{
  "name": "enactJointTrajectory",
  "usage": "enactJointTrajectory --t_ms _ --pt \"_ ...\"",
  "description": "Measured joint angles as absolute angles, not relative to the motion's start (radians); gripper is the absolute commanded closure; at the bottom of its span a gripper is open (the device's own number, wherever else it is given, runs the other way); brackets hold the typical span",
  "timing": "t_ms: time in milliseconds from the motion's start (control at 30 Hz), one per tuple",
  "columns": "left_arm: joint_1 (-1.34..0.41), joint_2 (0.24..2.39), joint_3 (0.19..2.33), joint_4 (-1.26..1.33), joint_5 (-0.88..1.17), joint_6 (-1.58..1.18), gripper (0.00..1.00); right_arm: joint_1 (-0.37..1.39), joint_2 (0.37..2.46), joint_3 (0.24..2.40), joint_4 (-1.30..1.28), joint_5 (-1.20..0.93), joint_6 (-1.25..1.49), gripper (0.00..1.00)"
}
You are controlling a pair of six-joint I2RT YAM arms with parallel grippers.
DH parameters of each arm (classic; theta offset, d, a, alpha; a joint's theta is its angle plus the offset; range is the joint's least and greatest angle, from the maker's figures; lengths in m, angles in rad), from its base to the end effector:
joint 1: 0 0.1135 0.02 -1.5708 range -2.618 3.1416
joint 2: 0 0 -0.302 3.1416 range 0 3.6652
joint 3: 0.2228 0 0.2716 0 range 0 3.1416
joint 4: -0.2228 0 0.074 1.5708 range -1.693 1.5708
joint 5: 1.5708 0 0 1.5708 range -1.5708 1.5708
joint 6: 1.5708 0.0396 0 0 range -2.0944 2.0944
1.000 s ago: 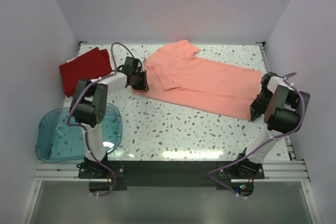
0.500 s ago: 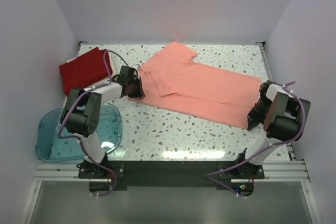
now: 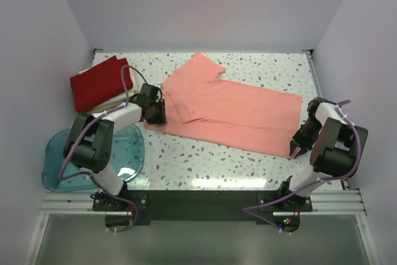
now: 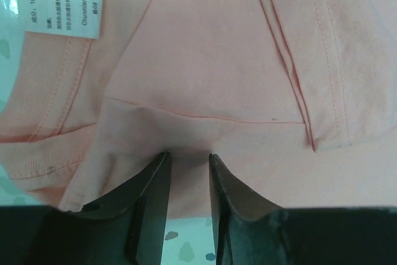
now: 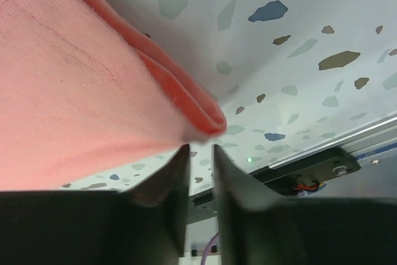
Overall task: Fold and stack the t-shirts
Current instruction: Fold the tshirt
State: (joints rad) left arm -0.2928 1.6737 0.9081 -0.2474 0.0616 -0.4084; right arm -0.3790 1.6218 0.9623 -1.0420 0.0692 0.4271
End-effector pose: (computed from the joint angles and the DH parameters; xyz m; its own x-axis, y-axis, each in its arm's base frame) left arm 0.3283 -0.1015 0.1773 -0.8723 -0.1510 -0.4650 -0.0296 0.9657 -0.2582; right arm 0.2468 -0.1012 0.1877 -0.6889 0.7192 0.0902 0.7099 0.6946 -0.1164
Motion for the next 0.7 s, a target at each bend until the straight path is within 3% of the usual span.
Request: enactJointTrajectory --t_ms 67,167,700 --pt "-0.307 1.673 0.926 -0.288 0.051 -0.407 0.59 -0.379 1.620 0.963 -1.051 0.061 0.422 0.56" --pt "-0.334 1.672 0.969 -0.334 0.052 -0.408 0.55 -0.379 1.604 0.974 -1.070 0.055 0.415 0.47" --pt "-0.520 1.798 1.087 -0.325 0.130 -0.411 0.58 -0.357 1.504 1.060 -1.056 -0.011 0.417 0.47"
